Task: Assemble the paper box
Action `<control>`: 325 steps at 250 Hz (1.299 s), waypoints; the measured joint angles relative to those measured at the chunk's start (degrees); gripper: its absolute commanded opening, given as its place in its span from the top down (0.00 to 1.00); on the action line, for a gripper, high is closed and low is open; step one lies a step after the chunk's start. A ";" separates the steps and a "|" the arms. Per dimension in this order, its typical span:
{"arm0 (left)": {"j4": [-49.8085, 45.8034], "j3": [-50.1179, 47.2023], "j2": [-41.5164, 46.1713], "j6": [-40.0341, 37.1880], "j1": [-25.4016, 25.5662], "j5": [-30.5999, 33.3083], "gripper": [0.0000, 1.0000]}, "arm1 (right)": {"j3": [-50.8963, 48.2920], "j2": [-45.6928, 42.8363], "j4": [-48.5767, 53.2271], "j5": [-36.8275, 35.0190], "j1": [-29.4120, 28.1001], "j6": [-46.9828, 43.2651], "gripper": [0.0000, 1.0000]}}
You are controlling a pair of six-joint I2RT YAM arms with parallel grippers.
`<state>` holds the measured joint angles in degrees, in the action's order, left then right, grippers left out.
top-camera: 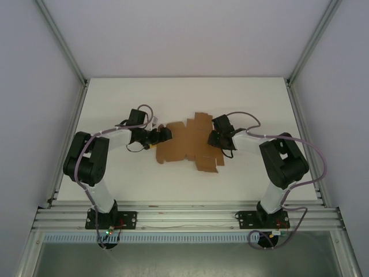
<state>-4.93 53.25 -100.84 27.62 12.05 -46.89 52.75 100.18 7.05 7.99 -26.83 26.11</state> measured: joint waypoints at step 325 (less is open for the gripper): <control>37.22 -3.93 14.62 14.80 -0.13 -13.92 1.00 | -19.52 -44.28 -3.82 23.47 19.37 -6.54 0.18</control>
<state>32.29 49.32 -86.21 42.41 11.92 -60.82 33.23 55.90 3.22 31.46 -7.46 19.57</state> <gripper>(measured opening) 0.055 0.821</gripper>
